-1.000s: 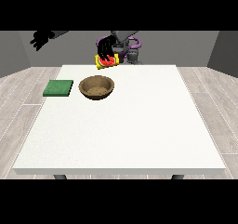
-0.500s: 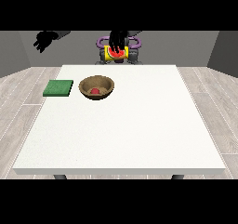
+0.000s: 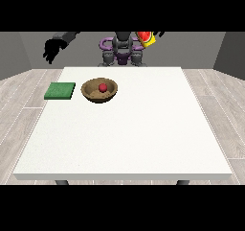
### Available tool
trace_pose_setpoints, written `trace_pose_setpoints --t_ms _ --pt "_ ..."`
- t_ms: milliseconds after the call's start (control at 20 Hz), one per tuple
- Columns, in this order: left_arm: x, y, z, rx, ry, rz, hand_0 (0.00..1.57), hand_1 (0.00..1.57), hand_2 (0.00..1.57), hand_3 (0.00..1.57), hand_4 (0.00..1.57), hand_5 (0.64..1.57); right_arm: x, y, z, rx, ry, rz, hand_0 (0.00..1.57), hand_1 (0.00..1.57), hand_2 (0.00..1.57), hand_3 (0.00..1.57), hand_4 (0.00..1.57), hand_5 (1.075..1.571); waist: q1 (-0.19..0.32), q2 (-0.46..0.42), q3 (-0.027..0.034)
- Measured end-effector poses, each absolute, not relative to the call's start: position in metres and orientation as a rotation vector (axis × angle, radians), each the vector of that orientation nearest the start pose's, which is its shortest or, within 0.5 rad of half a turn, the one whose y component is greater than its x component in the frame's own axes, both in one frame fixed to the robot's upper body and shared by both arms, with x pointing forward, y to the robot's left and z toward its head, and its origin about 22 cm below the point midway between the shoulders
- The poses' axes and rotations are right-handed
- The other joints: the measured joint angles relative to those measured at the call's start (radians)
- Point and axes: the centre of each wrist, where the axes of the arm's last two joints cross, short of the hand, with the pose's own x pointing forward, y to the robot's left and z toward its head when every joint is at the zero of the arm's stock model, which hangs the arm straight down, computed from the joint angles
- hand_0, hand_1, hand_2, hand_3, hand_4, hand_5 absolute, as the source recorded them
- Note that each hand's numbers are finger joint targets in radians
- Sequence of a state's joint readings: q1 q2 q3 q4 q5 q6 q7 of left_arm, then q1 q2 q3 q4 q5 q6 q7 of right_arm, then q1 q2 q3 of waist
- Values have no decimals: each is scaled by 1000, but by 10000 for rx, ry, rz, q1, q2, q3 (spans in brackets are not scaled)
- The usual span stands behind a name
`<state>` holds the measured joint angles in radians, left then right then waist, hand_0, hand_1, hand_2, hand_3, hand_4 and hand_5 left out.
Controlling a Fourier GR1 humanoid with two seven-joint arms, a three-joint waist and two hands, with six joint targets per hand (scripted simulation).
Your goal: Pick the cup and pour the ball into the bowl, then pick the bowl and place it on the pad
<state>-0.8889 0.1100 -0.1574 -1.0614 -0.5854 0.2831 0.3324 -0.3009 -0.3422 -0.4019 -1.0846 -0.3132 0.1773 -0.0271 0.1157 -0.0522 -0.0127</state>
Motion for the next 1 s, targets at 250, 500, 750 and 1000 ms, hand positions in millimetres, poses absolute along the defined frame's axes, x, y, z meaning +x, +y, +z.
trace_pose_setpoints --t_ms 250,500,750,1000 --pt "407 164 183 3175 -17934 -3285 0 0 0 0 1057 1566 291 -385 -2 -883 -15228 -3325 0 0 0 0 719 1566 707 546 51" --pt "409 229 216 1018 -18526 -2664 0 0 0 0 1050 1559 293 -375 -17 -957 -15457 -4045 0 0 0 0 735 1566 1305 1278 102" --pt "402 275 234 273 -18836 -2502 0 0 0 0 993 1561 299 -365 -32 -639 -15687 -4416 0 0 0 0 694 1566 1379 1898 125" --pt "391 306 241 173 -18956 -2428 0 0 0 0 1008 1536 312 -347 -46 -447 -15768 -4468 0 0 0 0 574 1559 1321 2149 134"
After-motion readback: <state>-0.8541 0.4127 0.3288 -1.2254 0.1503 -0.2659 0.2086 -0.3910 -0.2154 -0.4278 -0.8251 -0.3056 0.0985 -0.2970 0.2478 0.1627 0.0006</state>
